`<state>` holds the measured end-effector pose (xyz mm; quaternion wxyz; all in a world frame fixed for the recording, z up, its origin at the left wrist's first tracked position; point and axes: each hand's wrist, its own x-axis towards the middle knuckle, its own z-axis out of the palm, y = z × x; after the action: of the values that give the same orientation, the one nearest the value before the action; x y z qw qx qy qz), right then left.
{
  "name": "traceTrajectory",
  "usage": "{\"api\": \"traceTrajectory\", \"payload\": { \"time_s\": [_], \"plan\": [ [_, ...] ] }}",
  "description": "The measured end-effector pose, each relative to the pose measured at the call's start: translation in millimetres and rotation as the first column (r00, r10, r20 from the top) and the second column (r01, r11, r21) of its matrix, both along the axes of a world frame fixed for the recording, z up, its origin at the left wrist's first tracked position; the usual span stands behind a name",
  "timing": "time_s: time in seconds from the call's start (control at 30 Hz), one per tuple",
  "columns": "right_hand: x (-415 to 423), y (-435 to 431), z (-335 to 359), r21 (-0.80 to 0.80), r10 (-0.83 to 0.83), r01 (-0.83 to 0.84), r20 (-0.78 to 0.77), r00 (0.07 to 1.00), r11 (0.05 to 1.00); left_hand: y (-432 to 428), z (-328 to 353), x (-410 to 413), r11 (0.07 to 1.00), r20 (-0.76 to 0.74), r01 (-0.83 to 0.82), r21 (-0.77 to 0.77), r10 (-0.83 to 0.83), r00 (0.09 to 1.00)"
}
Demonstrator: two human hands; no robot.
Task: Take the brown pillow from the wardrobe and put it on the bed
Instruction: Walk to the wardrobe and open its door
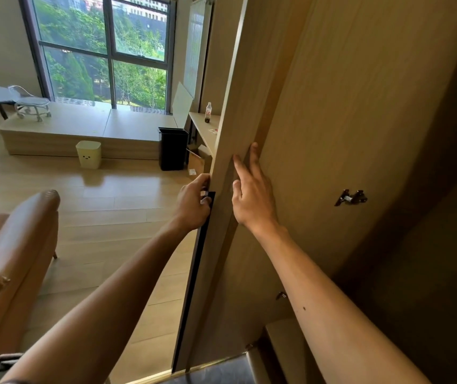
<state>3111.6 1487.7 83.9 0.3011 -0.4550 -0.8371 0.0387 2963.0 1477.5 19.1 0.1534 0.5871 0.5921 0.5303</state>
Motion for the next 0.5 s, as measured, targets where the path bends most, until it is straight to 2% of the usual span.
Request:
{"api": "traceTrajectory", "payload": {
  "time_s": [0.4, 0.5],
  "plan": [
    [1, 11, 0, 0.042, 0.013, -0.009, -0.077, 0.997, 0.999, 9, -2, 4, 0.999, 0.022, -0.045, 0.007, 0.045, 0.999],
    [10, 15, 2, 0.056, 0.026, -0.02, -0.113, 0.993, 0.998, 7, 6, 12, 0.991, 0.023, -0.101, 0.09, 0.1, 0.995]
  ]
}}
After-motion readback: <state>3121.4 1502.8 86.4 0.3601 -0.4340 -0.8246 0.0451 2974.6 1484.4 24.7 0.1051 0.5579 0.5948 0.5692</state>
